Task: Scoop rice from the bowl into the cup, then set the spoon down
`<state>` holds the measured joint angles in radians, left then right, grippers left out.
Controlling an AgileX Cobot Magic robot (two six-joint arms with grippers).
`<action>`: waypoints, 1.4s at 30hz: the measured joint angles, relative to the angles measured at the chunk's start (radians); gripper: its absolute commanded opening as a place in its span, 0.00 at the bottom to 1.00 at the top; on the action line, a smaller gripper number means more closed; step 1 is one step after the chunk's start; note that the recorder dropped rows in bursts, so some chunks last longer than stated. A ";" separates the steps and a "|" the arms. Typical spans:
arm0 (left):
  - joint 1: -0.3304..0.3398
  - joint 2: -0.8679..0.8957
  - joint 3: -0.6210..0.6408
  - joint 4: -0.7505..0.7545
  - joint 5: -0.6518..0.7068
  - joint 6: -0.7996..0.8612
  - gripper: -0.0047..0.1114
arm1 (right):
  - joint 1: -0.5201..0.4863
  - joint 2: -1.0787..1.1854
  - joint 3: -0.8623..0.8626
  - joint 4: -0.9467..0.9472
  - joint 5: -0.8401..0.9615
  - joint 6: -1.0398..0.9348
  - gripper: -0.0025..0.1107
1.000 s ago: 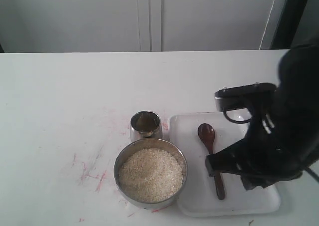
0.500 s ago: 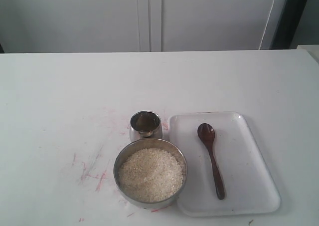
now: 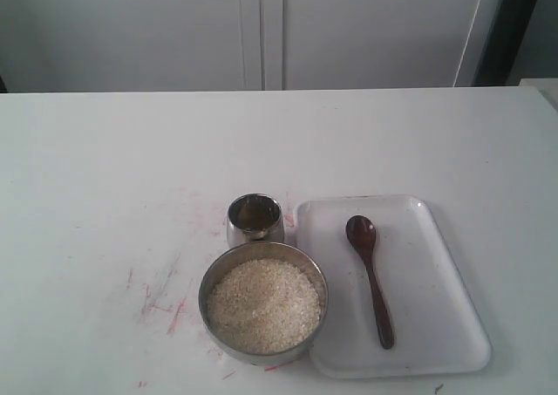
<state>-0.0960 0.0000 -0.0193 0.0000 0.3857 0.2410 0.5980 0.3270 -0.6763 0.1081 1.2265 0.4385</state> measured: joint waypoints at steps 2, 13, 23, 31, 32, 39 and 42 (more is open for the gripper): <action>0.000 0.000 0.000 0.000 0.000 0.000 0.16 | 0.000 0.000 0.000 0.000 0.000 -0.002 0.02; 0.000 0.000 0.000 0.000 0.000 0.000 0.16 | 0.000 -0.018 0.023 -0.271 -0.264 -0.018 0.02; 0.000 0.000 0.000 0.000 0.000 0.000 0.16 | -0.254 -0.108 0.314 -0.498 -0.959 -0.088 0.02; 0.000 0.000 0.000 0.000 0.000 0.000 0.16 | -0.487 -0.197 0.538 -0.502 -1.071 -0.090 0.02; 0.000 0.000 0.000 0.000 0.000 0.000 0.16 | -0.507 -0.211 0.565 -0.502 -1.079 -0.090 0.02; 0.000 0.000 0.000 0.000 0.000 0.000 0.16 | -0.599 -0.302 0.669 -0.502 -1.174 -0.090 0.02; 0.000 0.000 0.000 0.000 0.000 0.000 0.16 | -0.626 -0.319 0.669 -0.502 -1.167 -0.090 0.02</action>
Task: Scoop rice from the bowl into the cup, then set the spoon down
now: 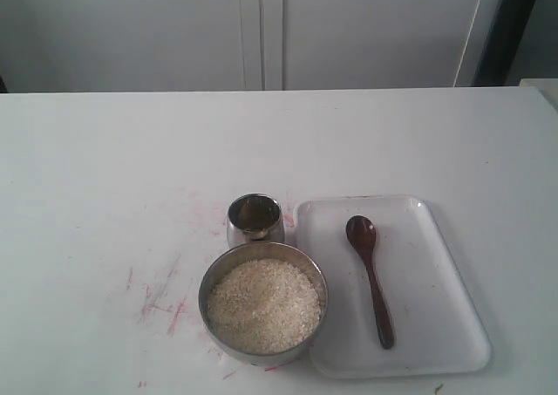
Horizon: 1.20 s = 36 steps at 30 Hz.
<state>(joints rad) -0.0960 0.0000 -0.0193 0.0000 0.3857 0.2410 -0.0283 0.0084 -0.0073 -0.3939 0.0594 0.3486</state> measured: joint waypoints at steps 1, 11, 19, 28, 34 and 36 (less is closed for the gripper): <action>0.000 0.000 0.000 0.000 0.000 0.000 0.16 | -0.008 0.000 0.000 0.000 0.009 0.000 0.02; 0.000 0.000 0.000 0.000 0.000 0.000 0.16 | -0.036 0.000 0.000 0.000 0.138 0.094 0.02; 0.000 0.000 0.000 0.000 0.000 0.000 0.16 | -0.036 0.000 0.000 0.000 0.093 0.100 0.02; 0.000 0.000 0.000 0.000 0.000 0.000 0.16 | -0.036 0.000 0.000 0.283 0.239 -0.219 0.02; 0.000 0.000 0.000 0.000 0.000 0.000 0.16 | -0.036 0.000 0.000 0.311 0.275 -0.254 0.02; 0.000 0.000 0.000 0.000 0.000 0.000 0.16 | -0.036 0.000 0.000 0.311 0.275 -0.254 0.02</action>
